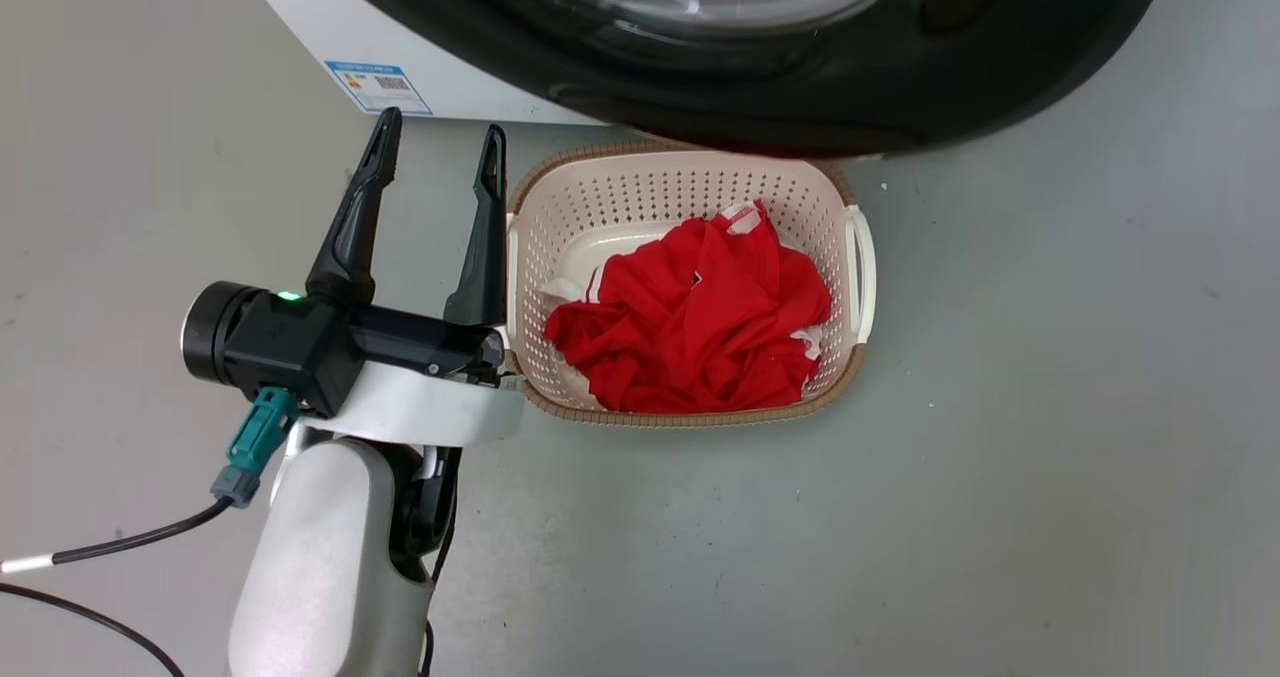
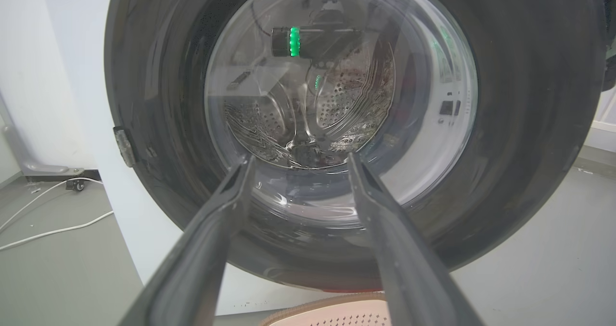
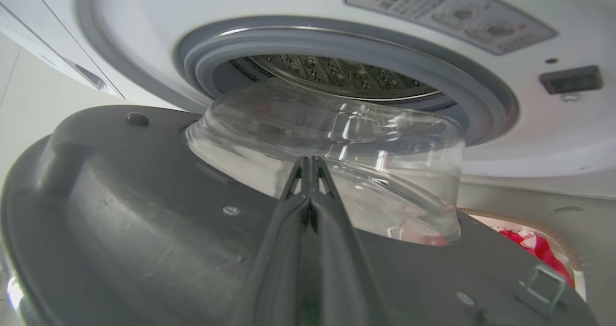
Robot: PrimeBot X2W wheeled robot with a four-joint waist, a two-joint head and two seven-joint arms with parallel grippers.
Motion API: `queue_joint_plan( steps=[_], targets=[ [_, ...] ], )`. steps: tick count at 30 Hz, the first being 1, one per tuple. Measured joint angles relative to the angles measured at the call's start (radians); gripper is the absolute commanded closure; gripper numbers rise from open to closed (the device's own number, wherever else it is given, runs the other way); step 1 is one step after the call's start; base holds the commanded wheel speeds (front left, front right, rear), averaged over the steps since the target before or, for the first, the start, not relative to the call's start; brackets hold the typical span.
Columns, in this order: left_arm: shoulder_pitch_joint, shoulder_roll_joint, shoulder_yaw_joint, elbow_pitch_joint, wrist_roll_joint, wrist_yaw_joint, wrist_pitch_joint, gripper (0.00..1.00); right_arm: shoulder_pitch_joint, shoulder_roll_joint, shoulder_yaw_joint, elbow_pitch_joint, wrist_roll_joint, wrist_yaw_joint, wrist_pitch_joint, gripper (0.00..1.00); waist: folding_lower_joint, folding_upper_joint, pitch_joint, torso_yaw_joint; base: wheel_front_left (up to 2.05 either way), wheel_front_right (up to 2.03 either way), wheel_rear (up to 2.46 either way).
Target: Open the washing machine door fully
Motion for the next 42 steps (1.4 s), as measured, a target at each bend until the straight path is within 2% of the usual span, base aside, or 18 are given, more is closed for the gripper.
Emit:
queue_joint_plan(
  steps=[9,20,31,38,42],
  targets=[
    [0.029,0.0,0.015,0.03,0.022,-0.002,0.0,0.0,0.157,-0.007,0.009,-0.122,0.055,0.0,0.125,1.0,0.0,0.0,-0.077,-0.011,0.0,0.0,0.0],
    [0.119,0.0,0.034,0.07,0.044,-0.009,0.0,0.0,0.417,0.006,0.034,-0.298,0.115,0.0,0.185,1.0,0.0,0.0,-0.222,-0.023,0.0,0.0,0.0],
    [0.176,0.0,0.03,0.098,0.059,-0.011,0.0,0.0,0.628,0.063,0.088,-0.455,0.153,0.0,0.183,1.0,-0.0001,0.0,-0.32,-0.02,0.0,0.0,0.0],
    [0.193,0.0,0.03,0.104,0.06,-0.014,0.0,0.0,0.693,0.086,0.1,-0.496,0.16,0.0,0.138,1.0,-0.0001,0.0,-0.339,-0.016,0.0,0.0,0.0],
    [0.202,0.0,0.03,0.107,0.058,-0.014,0.0,0.0,0.731,0.09,0.084,-0.504,0.16,0.0,0.069,1.0,-0.0002,0.0,-0.348,-0.016,0.0,0.0,0.0]
  ],
)
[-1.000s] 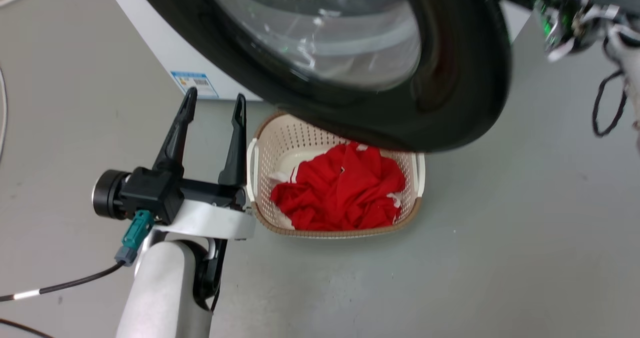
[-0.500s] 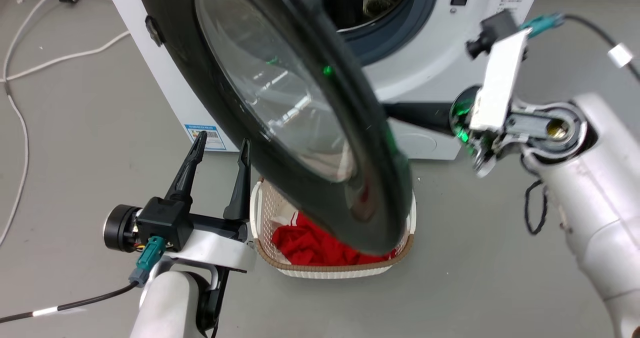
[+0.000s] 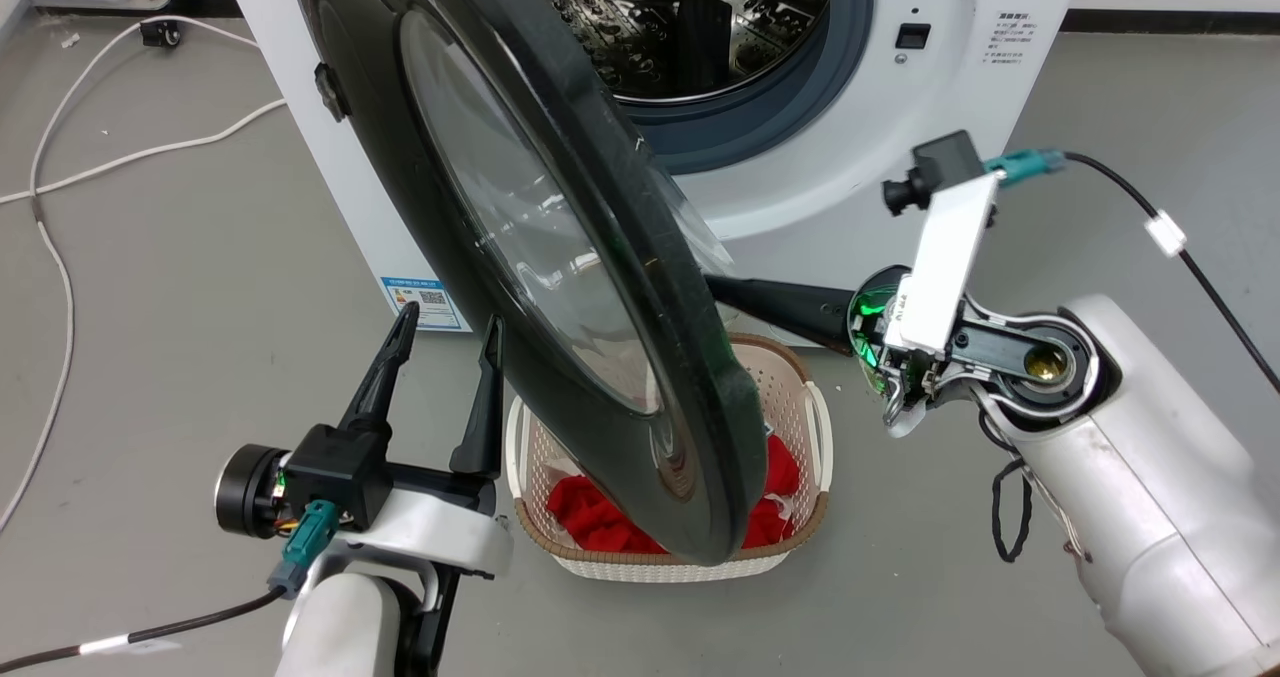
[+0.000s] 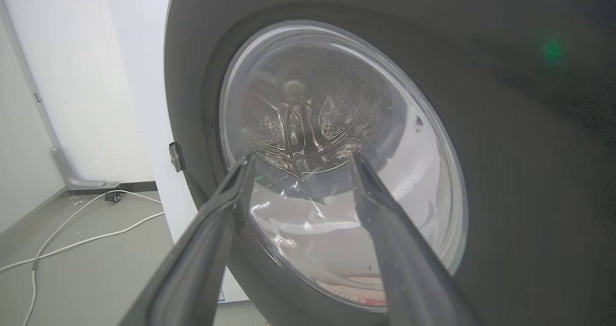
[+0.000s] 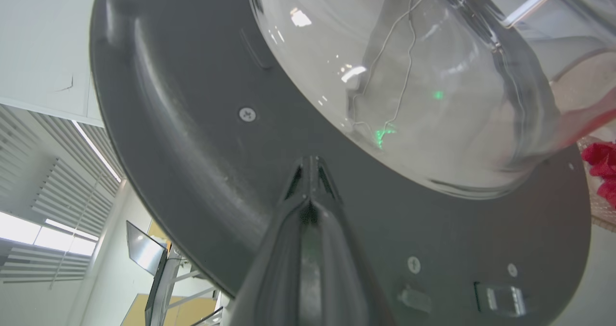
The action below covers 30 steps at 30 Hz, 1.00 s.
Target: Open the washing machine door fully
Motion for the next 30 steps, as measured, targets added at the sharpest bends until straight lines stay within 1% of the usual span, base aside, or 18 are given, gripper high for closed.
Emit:
queue_joint_plan(
  steps=[3,8,12,15,18,19,20,21,22,26,30],
  targets=[
    [0.01,0.0,-0.001,0.002,-0.002,0.004,0.0,0.0,0.038,0.005,-0.051,-0.004,0.0,0.0,-0.105,1.0,0.0,0.0,-0.007,-0.002,0.0,0.0,0.0],
    [0.021,0.0,0.002,0.002,-0.009,0.013,0.0,0.0,0.125,-0.003,-0.152,-0.018,-0.013,0.0,-0.318,1.0,0.0,0.0,-0.019,-0.012,0.0,0.0,0.0],
    [0.034,0.0,0.009,0.003,-0.012,0.016,0.0,0.0,0.202,-0.03,-0.225,-0.046,-0.06,0.0,-0.497,1.0,0.0,0.0,-0.029,-0.024,0.0,0.0,0.0],
    [0.038,0.0,0.016,0.004,-0.017,0.019,0.0,0.0,0.26,-0.056,-0.26,-0.065,-0.108,0.0,-0.607,1.0,0.0,0.0,-0.036,-0.032,0.0,0.0,0.0],
    [0.048,0.0,0.023,0.006,-0.018,0.022,0.0,0.0,0.311,-0.078,-0.276,-0.089,-0.161,0.0,-0.69,1.0,0.0,0.0,-0.043,-0.039,0.0,0.0,0.0],
    [0.049,0.0,0.025,0.006,-0.018,0.023,0.0,0.0,0.327,-0.086,-0.277,-0.095,-0.186,0.0,-0.718,0.88,0.0,0.0,-0.046,-0.04,0.0,0.0,0.0],
    [0.051,0.0,0.027,0.006,-0.018,0.023,0.0,0.0,0.343,-0.091,-0.283,-0.1,-0.206,0.0,-0.747,0.68,0.0,0.0,-0.048,-0.042,0.0,0.0,0.0],
    [0.052,0.0,0.027,0.006,-0.018,0.024,0.0,0.0,0.359,-0.094,-0.288,-0.107,-0.221,0.0,-0.774,0.1,0.0,0.0,-0.05,-0.044,0.0,0.0,0.0],
    [0.052,0.0,0.028,0.006,-0.019,0.024,0.0,0.0,0.375,-0.096,-0.289,-0.113,-0.243,0.0,-0.799,0.0,0.0,0.0,-0.053,-0.046,0.0,0.0,0.0],
    [0.062,0.0,0.029,0.008,-0.023,0.027,0.0,0.0,0.433,-0.096,-0.291,-0.128,-0.348,0.0,-0.9,0.0,0.0,0.0,-0.063,-0.051,0.0,0.0,0.0],
    [0.071,0.0,0.03,0.009,-0.027,0.031,0.0,0.0,0.466,-0.104,-0.322,-0.13,-0.546,0.0,-0.966,0.0,0.0001,0.0001,-0.075,-0.053,0.0,0.0,0.0]
  ],
)
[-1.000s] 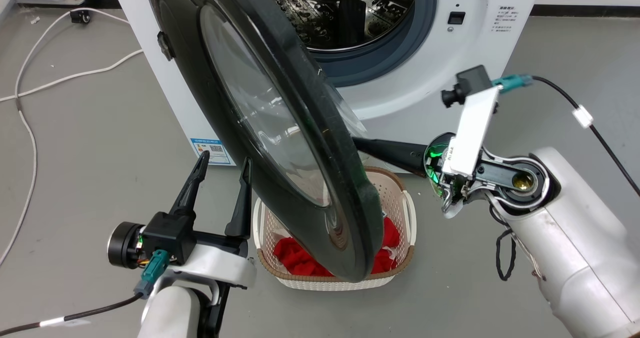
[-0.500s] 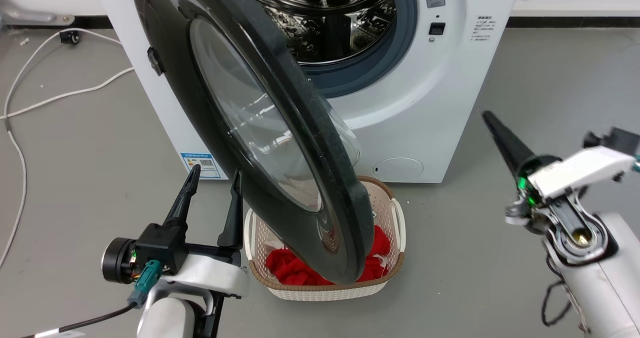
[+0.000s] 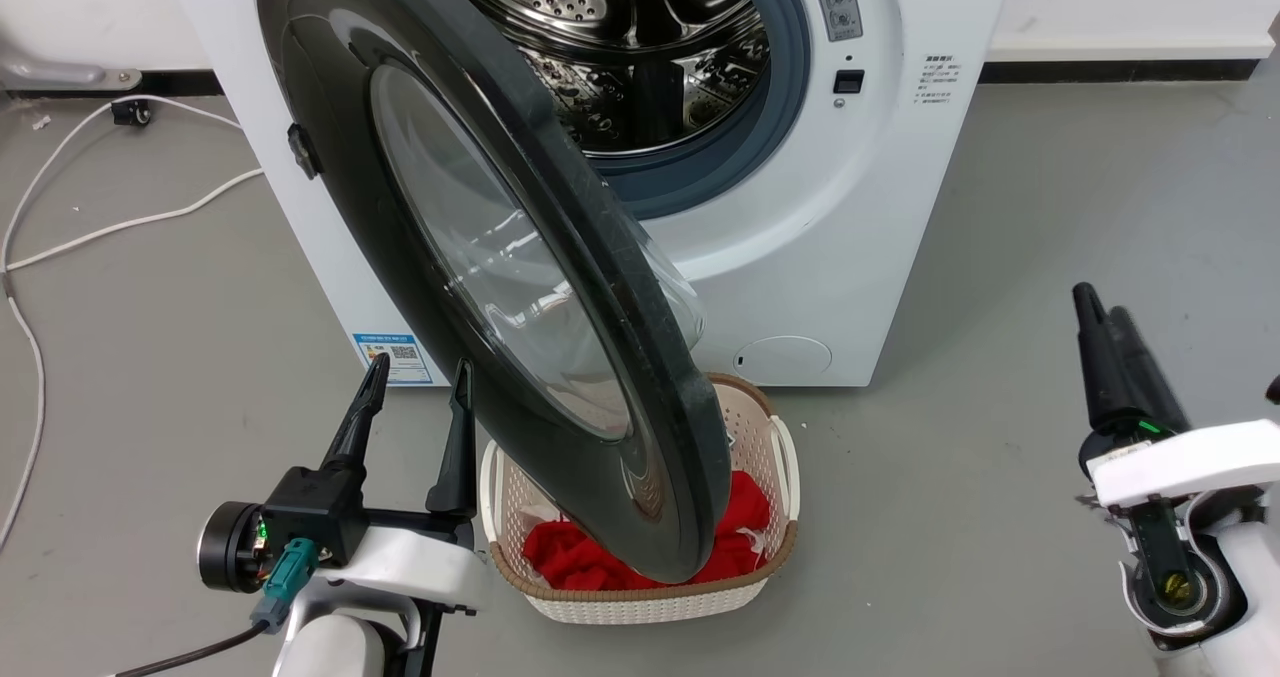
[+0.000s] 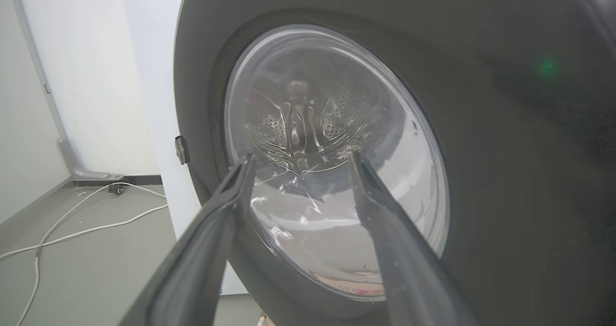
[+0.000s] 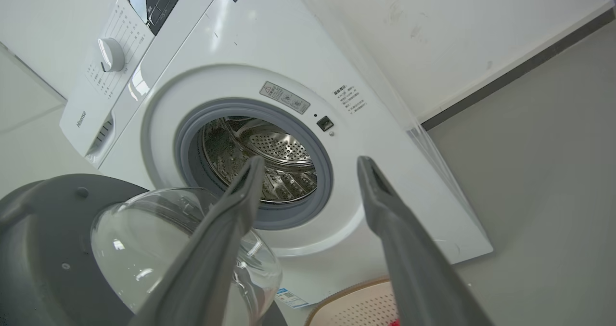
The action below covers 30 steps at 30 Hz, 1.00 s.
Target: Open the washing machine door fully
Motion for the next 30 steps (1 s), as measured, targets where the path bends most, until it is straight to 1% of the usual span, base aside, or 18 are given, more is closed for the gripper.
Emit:
queue_joint_plan(
  steps=[1,3,4,6,8,10,11,14,17,23,30],
  targets=[
    [0.001,0.0,0.0,0.0,0.0,0.001,0.0,0.0,0.005,0.002,-0.018,0.0,-0.069,0.0,-0.007,0.0,0.0,0.0,-0.002,-0.001,0.0,0.0,0.0],
    [0.001,0.0,0.0,0.0,0.0,0.001,0.0,0.0,0.012,0.011,-0.07,-0.005,-0.244,0.0,-0.015,0.0,0.0,0.0,-0.005,-0.002,0.0,0.0,0.0],
    [0.002,0.0,0.0,0.0,0.0,0.001,0.0,0.0,0.021,0.025,-0.104,-0.02,-0.329,0.0,-0.016,0.0,0.0,0.0,-0.006,-0.002,0.0,0.0,0.0],
    [0.004,0.0,0.0,-0.001,0.0,0.001,0.0,0.0,0.04,0.067,-0.178,-0.074,-0.542,0.0,-0.017,0.0,0.0,0.0,-0.005,-0.002,0.0,0.0,0.0],
    [0.004,0.0,0.002,-0.001,0.0,0.001,0.0,0.0,0.062,0.121,-0.243,-0.149,-0.727,0.0,-0.018,0.0,0.0,0.0,-0.004,-0.002,0.0,0.0,0.0],
    [0.004,0.0,0.002,-0.001,0.0,0.001,0.0,0.0,0.102,0.185,-0.277,-0.22,-0.867,0.0,-0.018,0.0,0.0,0.0,-0.004,-0.001,0.0,0.0,0.0],
    [0.004,0.0,0.002,-0.001,0.0,0.001,0.0,0.0,0.125,0.206,-0.283,-0.253,-0.941,0.0,-0.018,0.0,0.0,-0.0001,-0.004,0.001,0.0,0.0,0.0],
    [0.004,0.0,0.0,0.001,0.001,0.001,0.0,0.0,0.18,0.241,-0.292,-0.337,-1.099,0.0,-0.004,0.0,0.0,0.0,-0.006,0.006,0.0,0.0,0.0],
    [0.004,0.0,0.0,0.002,0.002,0.001,0.0,0.0,0.24,0.268,-0.282,-0.373,-1.155,0.0,0.018,0.0,0.0,0.0,-0.008,0.01,0.0,0.0,0.0],
    [0.004,0.0,-0.001,0.003,0.003,0.001,0.0,0.0,0.32,0.278,-0.278,-0.342,-1.139,0.0,0.029,0.0,0.0,0.0,-0.009,0.012,0.0,0.0,0.0],
    [0.004,0.0,0.002,0.002,0.01,0.001,0.0,0.0,0.323,0.279,-0.271,-0.294,-1.108,0.0,0.015,0.0,0.0,0.0,-0.002,0.007,0.0,0.0,0.0]
  ],
)
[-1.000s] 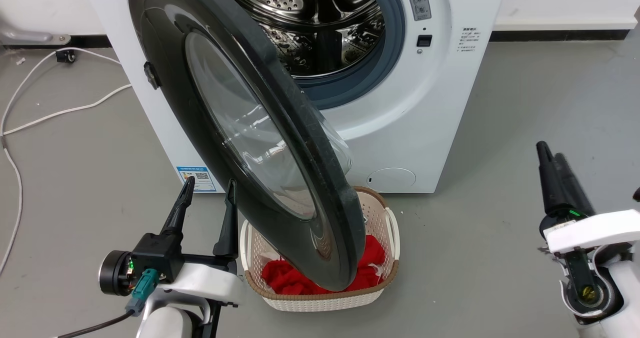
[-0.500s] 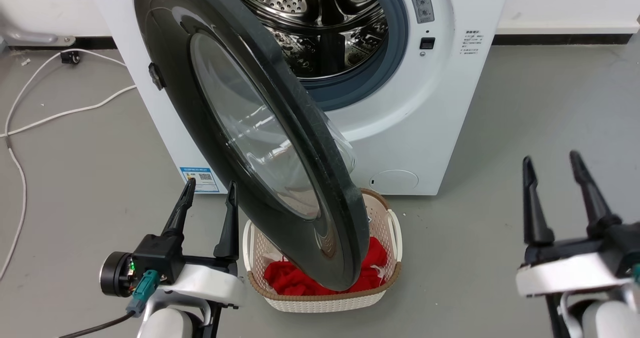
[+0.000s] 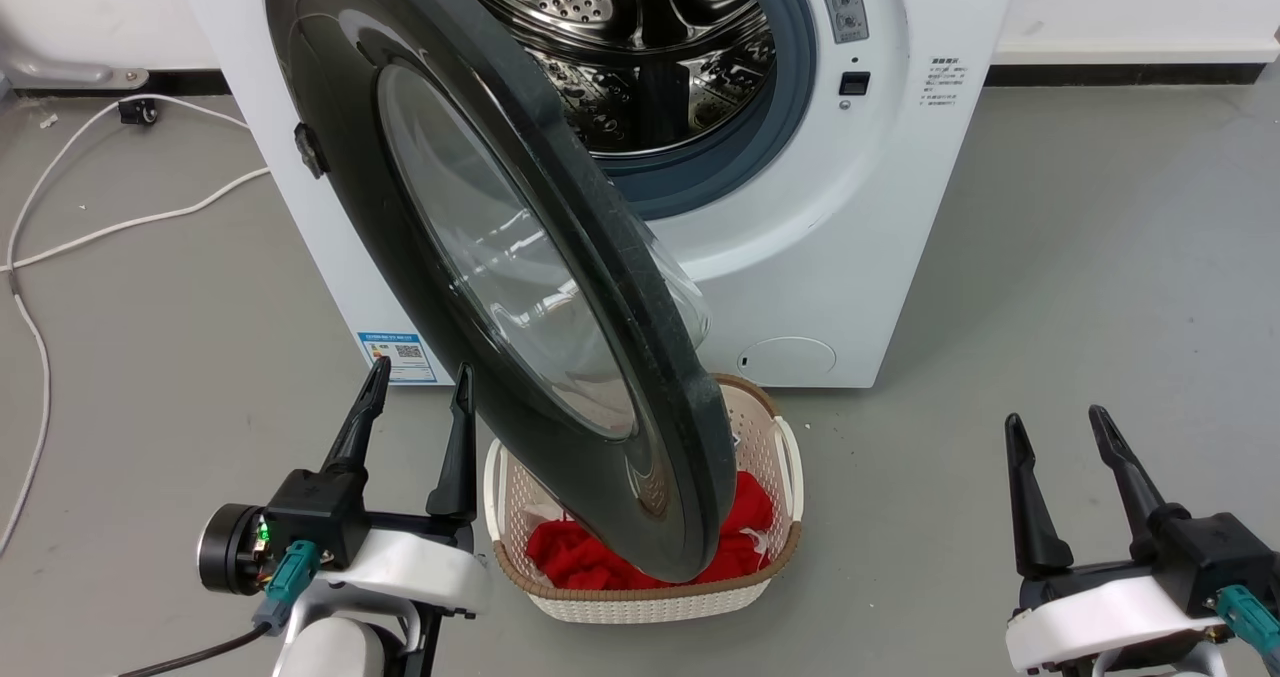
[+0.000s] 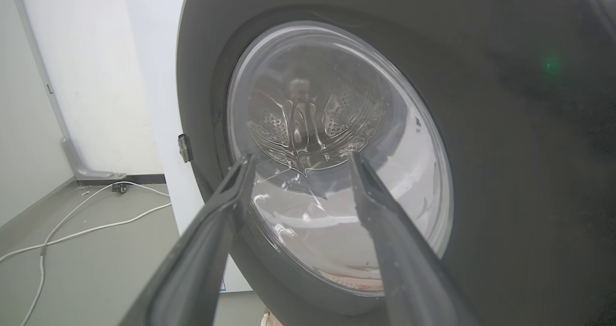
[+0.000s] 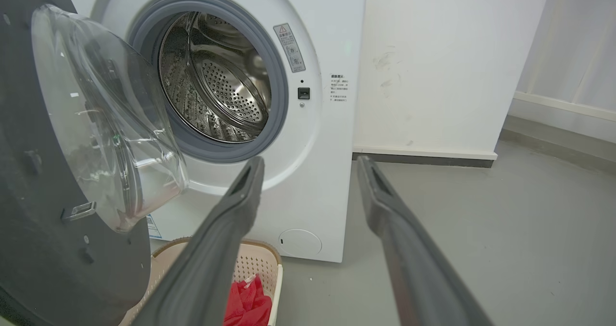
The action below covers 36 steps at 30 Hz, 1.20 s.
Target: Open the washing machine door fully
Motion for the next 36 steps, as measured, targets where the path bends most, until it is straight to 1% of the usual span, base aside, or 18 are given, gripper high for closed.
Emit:
queue_joint_plan(
  steps=[6,7,8,9,13,19,22,25,33,36],
  targets=[
    [0.0,0.0,0.002,0.001,0.001,-0.001,0.0,0.0,-0.02,0.0,0.003,0.015,0.001,0.0,-0.01,0.0,0.0,0.0,0.002,-0.002,0.0,0.0,0.0],
    [0.0,0.0,0.002,0.001,0.002,-0.001,0.0,0.17,-0.02,0.0,0.003,0.016,0.001,0.0,-0.011,0.0,0.0,0.0,0.002,-0.002,0.0,0.0,0.0],
    [0.0,0.0,0.002,0.002,0.003,-0.001,0.0,0.74,-0.02,0.0,0.002,0.017,0.001,0.0,-0.012,0.0,0.0,0.0,0.002,-0.002,0.0,0.0,0.0],
    [0.0,0.0,0.002,0.003,0.004,-0.001,0.0,1.0,-0.02,0.0,0.003,0.018,0.001,0.0,-0.012,0.0,0.0,0.0,0.002,-0.002,0.0,0.0,0.0],
    [0.0,0.0,0.002,0.006,0.007,-0.001,0.0,1.0,-0.02,0.0,0.002,0.021,0.001,0.0,-0.016,0.0,0.0,0.0,0.001,-0.001,0.0,0.0,0.0],
    [-0.003,0.0,-0.001,0.003,-0.019,-0.006,0.0,1.0,-0.022,0.0,0.001,0.024,0.006,0.0,-0.017,0.0,0.0,0.0,0.004,-0.001,0.0,0.0,0.0],
    [-0.016,0.0,-0.002,-0.03,-0.029,-0.005,0.0,1.0,-0.025,0.0,0.0,0.025,0.008,0.0,-0.017,0.0,0.0,0.0,0.007,0.001,0.0,0.0,0.0],
    [-0.038,0.0,-0.002,-0.102,-0.036,-0.001,0.0,1.0,-0.03,0.0,0.001,0.027,0.01,0.0,-0.02,0.0,0.0,0.0,0.009,0.002,0.0,0.0,0.0],
    [-0.093,0.0,-0.007,-0.373,-0.055,0.026,0.0,1.0,-0.033,0.0,-0.001,0.036,0.018,0.0,-0.02,0.0,0.0,0.0,0.014,0.004,0.0,0.0,0.0],
    [-0.109,0.0,-0.012,-0.441,-0.084,0.03,-0.001,1.0,-0.035,0.0,-0.001,0.038,0.022,0.0,-0.02,0.0,0.0,0.0,0.015,0.003,0.0,0.0,0.0]
  ],
)
